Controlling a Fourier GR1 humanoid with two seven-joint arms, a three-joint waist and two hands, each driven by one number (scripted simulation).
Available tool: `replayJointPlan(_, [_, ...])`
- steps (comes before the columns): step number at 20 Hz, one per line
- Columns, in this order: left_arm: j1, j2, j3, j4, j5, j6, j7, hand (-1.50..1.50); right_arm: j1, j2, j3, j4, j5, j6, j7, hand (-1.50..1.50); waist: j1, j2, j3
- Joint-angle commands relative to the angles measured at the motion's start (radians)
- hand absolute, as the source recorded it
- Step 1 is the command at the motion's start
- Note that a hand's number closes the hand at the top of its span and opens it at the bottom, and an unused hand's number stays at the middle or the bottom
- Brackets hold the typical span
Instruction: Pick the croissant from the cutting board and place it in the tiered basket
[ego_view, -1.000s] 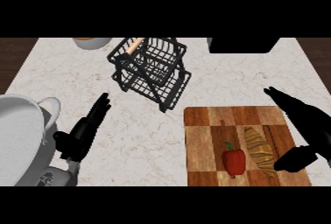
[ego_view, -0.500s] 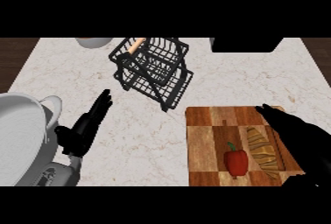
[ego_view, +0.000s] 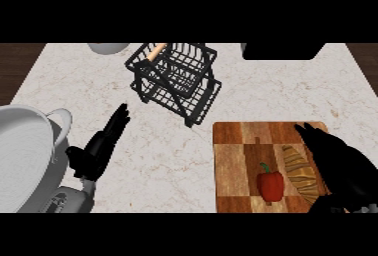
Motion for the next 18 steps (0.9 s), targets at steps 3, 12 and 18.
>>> replayJointPlan(3, [0.002, 0.031, 0.051, -0.006, 0.015, -0.058, 0.001, 0.00, 0.006, 0.097, -0.019, 0.141, 0.046, 0.038, 0.043, -1.50, 0.005, 0.002, 0.001])
replayJointPlan(12, [-0.009, -0.049, 0.052, -0.006, -0.062, -0.036, 0.026, 0.00, 0.115, 0.178, -0.103, 0.286, 0.195, 0.008, -0.137, -1.50, -0.001, 0.001, 0.001])
replayJointPlan(18, [0.007, -0.064, 0.101, 0.045, -0.084, -0.084, -0.027, 0.00, 0.223, 0.222, -0.139, 0.282, 0.281, 0.014, -0.197, -1.50, -0.004, 0.000, 0.001])
